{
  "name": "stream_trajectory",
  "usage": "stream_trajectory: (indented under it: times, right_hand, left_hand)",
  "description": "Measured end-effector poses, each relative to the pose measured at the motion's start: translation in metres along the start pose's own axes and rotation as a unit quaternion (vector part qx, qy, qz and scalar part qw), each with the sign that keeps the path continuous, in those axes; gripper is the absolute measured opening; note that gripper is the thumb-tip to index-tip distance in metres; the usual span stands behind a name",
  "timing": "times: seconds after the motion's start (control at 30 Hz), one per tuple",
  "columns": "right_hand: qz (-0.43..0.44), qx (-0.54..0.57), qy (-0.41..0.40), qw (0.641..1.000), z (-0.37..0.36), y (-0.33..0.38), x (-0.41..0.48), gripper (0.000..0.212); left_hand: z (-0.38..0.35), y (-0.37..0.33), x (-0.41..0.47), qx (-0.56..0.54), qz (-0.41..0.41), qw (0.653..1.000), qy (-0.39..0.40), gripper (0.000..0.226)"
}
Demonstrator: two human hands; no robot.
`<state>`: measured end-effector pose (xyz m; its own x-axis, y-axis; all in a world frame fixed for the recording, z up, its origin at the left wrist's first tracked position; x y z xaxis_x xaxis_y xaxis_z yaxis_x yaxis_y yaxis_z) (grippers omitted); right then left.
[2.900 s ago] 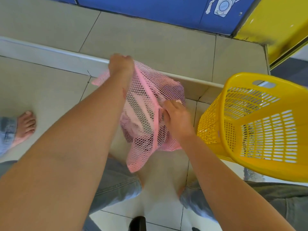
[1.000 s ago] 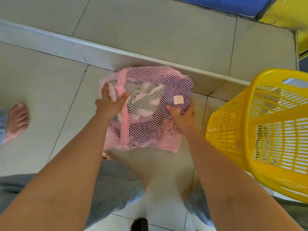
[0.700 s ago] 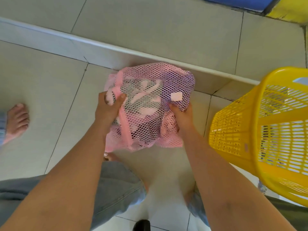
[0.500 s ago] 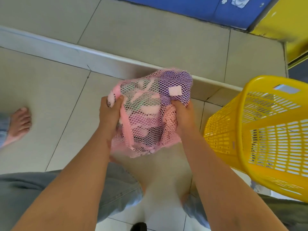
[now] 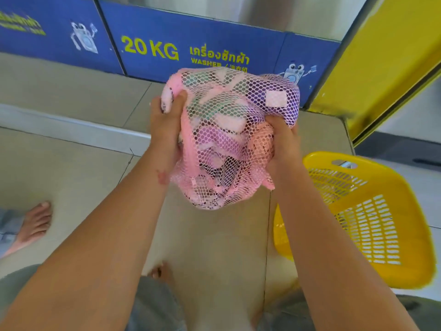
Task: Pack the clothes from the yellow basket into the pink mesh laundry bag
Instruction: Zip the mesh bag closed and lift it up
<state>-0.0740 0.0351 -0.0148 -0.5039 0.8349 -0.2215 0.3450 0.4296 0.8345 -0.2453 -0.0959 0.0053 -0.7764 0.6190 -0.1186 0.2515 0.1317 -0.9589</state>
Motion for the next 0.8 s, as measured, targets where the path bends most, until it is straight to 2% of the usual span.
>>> stream_trajectory:
  times: [0.17,0.3,0.37,0.47,0.5,0.57,0.63,0.7,0.73,0.8]
  right_hand:
    - [0.082,0.019,-0.003,0.996,-0.027,0.060,0.051,0.042]
    - [0.123,-0.004,-0.030,0.992,-0.028,0.081,0.105,0.050]
    - [0.133,-0.030,-0.048,0.989,-0.019,0.079,0.134,0.054]
    - [0.114,-0.101,-0.108,0.982,0.008,0.054,0.170,0.056]
    - [0.095,-0.144,-0.121,0.978,0.020,0.044,0.180,0.059]
    - [0.026,-0.245,-0.119,0.962,0.043,0.021,0.193,0.063]
    - [-0.055,-0.367,-0.103,0.923,0.065,0.000,0.201,0.074]
    - [-0.074,-0.466,-0.090,0.877,0.078,-0.013,0.202,0.089]
    - [-0.061,-0.510,-0.085,0.854,0.081,-0.016,0.199,0.092]
    - [-0.026,-0.608,-0.089,0.789,0.083,-0.019,0.191,0.093]
  left_hand:
    - [-0.046,-0.043,0.059,-0.034,-0.067,0.997,0.028,0.035]
    - [-0.080,-0.049,0.112,-0.033,-0.099,0.993,0.049,0.022]
    - [-0.091,-0.039,0.140,0.010,-0.115,0.992,0.054,0.024]
    - [-0.093,-0.005,0.180,0.134,-0.097,0.984,0.071,0.050]
    - [-0.091,0.012,0.193,0.197,-0.079,0.973,0.085,0.058]
    - [-0.088,0.046,0.211,0.348,-0.021,0.929,0.119,0.069]
    - [-0.090,0.069,0.216,0.456,0.002,0.886,0.089,0.072]
    - [-0.096,0.071,0.209,0.521,-0.046,0.852,0.011,0.066]
    - [-0.098,0.069,0.204,0.559,-0.084,0.825,-0.010,0.064]
    - [-0.100,0.069,0.191,0.630,-0.171,0.758,0.008,0.064]
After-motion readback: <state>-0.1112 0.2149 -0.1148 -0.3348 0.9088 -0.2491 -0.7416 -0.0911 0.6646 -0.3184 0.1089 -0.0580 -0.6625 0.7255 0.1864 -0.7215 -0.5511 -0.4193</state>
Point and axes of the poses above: each hand's wrist, its own x-axis towards the middle knuckle, its own z-axis out of the back of the hand, y = z × x, the point moved 2 cm from there along x, towards the middle knuckle, and after that the axes turned 11 degrees about y, right-handed, at the moved point
